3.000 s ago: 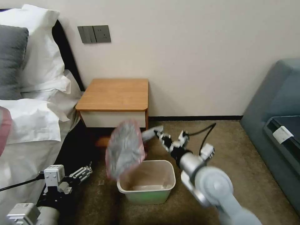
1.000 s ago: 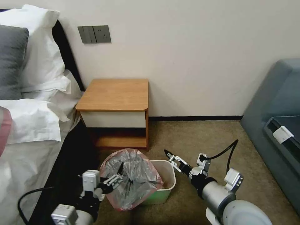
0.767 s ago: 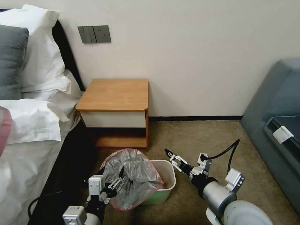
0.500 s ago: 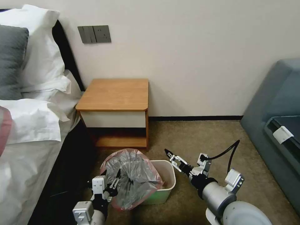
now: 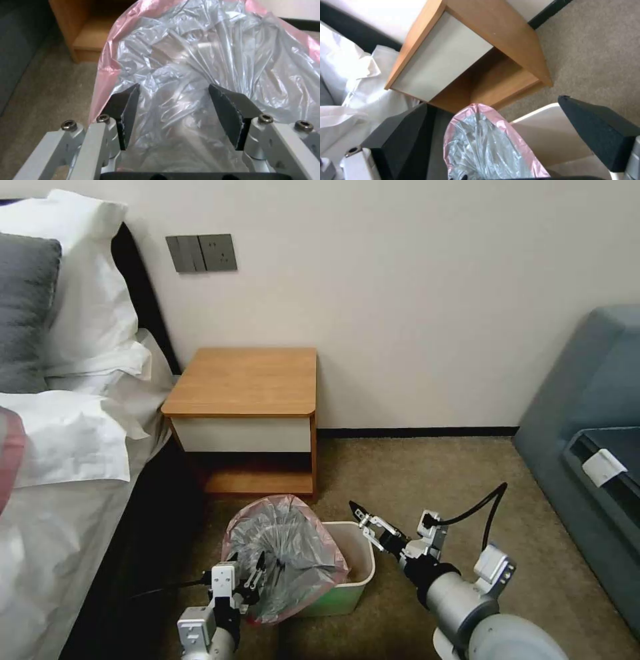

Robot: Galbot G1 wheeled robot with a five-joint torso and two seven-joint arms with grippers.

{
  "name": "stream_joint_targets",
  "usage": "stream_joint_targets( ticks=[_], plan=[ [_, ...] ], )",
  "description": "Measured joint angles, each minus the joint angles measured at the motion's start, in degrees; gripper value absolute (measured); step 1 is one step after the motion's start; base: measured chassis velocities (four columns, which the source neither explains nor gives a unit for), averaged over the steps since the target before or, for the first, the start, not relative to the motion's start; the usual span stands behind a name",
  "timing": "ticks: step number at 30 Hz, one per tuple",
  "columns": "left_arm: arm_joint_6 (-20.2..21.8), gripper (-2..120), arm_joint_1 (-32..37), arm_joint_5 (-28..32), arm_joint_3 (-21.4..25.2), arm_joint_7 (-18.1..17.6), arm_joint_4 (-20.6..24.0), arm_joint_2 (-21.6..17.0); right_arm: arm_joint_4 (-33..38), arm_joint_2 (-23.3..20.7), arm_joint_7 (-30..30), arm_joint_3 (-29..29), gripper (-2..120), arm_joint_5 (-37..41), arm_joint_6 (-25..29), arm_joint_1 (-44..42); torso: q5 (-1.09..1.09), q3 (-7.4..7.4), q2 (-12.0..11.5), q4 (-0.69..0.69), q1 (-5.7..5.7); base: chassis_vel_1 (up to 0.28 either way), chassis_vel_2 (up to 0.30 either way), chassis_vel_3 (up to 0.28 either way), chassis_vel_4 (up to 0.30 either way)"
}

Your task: Pick up the garbage bag from the table and place it over the trash can.

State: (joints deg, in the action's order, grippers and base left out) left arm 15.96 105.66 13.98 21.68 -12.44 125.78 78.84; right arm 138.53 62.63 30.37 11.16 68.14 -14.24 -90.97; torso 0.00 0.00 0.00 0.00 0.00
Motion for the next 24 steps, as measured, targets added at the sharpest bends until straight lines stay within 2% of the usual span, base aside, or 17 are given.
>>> stream_joint_targets(
  ticks=[13, 24],
  plan=[
    [0.9, 56, -3.0, 1.0, -0.9, 0.3, -1.6, -0.4, -0.7, 0.6, -0.1, -1.1, 100, -1.3, 0.3, 0.0, 0.00, 0.00, 0.0, 0.00, 0.00, 0.000, 0.000, 0.000, 0.000],
    [8.8, 57, -6.7, 6.6, -2.3, -4.9, -1.8, -1.3, -0.8, 1.1, 0.2, -1.1, 100, -2.5, 0.6, -0.9, 0.00, 0.00, 0.0, 0.00, 0.00, 0.000, 0.000, 0.000, 0.000]
  ],
)
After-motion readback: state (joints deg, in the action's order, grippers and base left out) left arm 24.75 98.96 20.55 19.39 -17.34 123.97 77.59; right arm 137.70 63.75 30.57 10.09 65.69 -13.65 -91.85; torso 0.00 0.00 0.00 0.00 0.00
